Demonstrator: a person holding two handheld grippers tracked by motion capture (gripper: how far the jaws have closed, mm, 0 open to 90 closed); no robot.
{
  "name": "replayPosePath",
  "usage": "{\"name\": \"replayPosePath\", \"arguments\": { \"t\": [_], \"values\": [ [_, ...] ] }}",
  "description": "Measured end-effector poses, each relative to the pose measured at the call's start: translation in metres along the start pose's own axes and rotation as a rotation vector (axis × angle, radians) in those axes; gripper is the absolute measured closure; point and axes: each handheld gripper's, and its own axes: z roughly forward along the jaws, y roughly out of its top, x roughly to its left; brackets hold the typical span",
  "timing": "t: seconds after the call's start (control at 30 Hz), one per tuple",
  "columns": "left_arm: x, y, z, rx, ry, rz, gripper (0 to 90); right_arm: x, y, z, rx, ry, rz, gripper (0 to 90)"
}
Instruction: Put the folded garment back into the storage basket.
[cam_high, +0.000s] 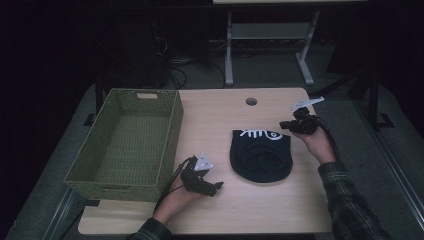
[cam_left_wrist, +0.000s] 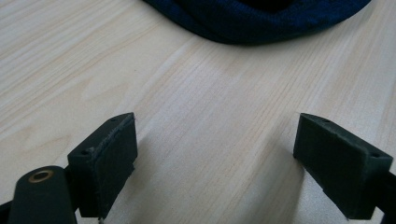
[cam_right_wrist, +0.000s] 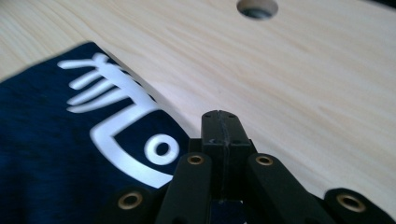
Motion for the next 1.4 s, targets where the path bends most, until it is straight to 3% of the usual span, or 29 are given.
{"name": "replayPosePath", "arguments": {
  "t": [0.23, 0.33, 0.57, 0.87, 1.4],
  "values": [
    [0.0, 0.0, 0.0, 0.0, 0.0, 0.0, 12.6, -0.011, -0.013, 0.019, 0.061, 0.005, 0.038, 90.0],
    [0.0, 0.0, 0.0, -0.001, 0.0, -0.001, 12.6, -0.012, -0.015, 0.021, 0.077, 0.009, 0.03, 90.0],
    [0.0, 0.0, 0.0, -0.001, 0.001, -0.002, 12.6, -0.013, -0.022, 0.015, 0.098, 0.041, 0.032, 90.0],
    [0.0, -0.001, -0.002, 0.008, -0.008, 0.007, 12.6, -0.008, -0.034, 0.005, 0.123, 0.059, -0.004, 90.0],
    [0.001, -0.001, -0.003, 0.013, -0.009, 0.011, 12.6, 0.017, -0.053, -0.017, 0.143, 0.088, -0.074, 90.0]
  ]
}}
